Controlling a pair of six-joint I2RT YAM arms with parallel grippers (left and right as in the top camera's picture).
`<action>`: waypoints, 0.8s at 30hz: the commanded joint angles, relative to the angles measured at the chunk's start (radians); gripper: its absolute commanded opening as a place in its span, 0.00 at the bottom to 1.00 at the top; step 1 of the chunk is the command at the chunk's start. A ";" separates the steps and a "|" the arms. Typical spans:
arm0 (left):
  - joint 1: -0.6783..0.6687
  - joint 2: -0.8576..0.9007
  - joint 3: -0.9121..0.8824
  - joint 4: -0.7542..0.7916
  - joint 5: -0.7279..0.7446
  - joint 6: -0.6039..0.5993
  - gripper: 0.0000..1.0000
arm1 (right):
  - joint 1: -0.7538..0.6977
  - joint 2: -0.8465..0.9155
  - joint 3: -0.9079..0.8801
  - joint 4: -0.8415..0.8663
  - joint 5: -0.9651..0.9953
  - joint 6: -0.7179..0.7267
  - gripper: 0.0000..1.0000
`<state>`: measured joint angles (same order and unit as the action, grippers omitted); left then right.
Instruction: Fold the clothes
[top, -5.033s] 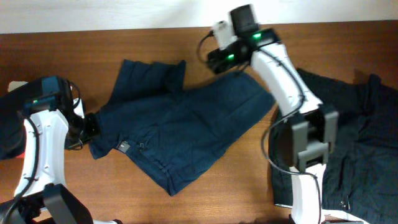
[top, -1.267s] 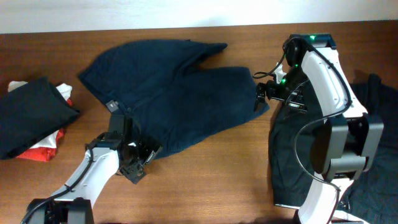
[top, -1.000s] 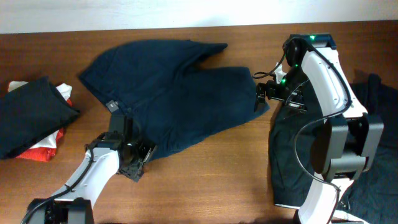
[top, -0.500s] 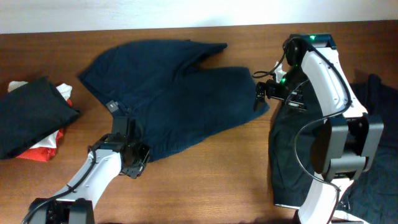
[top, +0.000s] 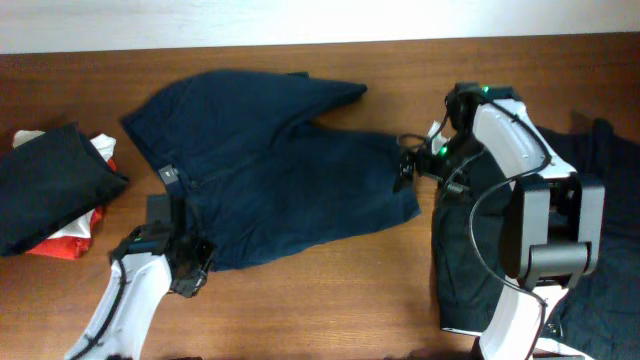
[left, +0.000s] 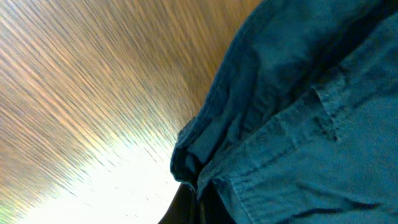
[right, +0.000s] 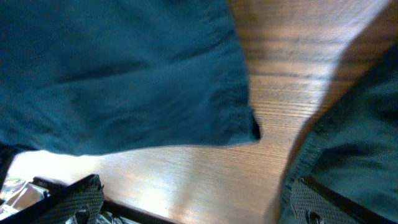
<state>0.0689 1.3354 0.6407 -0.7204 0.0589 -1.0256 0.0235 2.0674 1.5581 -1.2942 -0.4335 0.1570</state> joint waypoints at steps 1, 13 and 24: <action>0.021 -0.057 -0.008 -0.014 -0.046 0.089 0.00 | 0.030 0.007 -0.105 0.016 -0.072 0.016 0.96; 0.021 -0.057 -0.008 -0.018 -0.048 0.090 0.00 | 0.077 0.007 -0.248 0.290 -0.042 0.196 0.68; 0.021 -0.058 0.039 -0.018 -0.089 0.283 0.00 | 0.072 -0.043 -0.234 0.304 0.155 0.219 0.04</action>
<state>0.0849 1.2900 0.6395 -0.7361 0.0086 -0.8654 0.0952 2.0594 1.3220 -0.9665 -0.4294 0.3668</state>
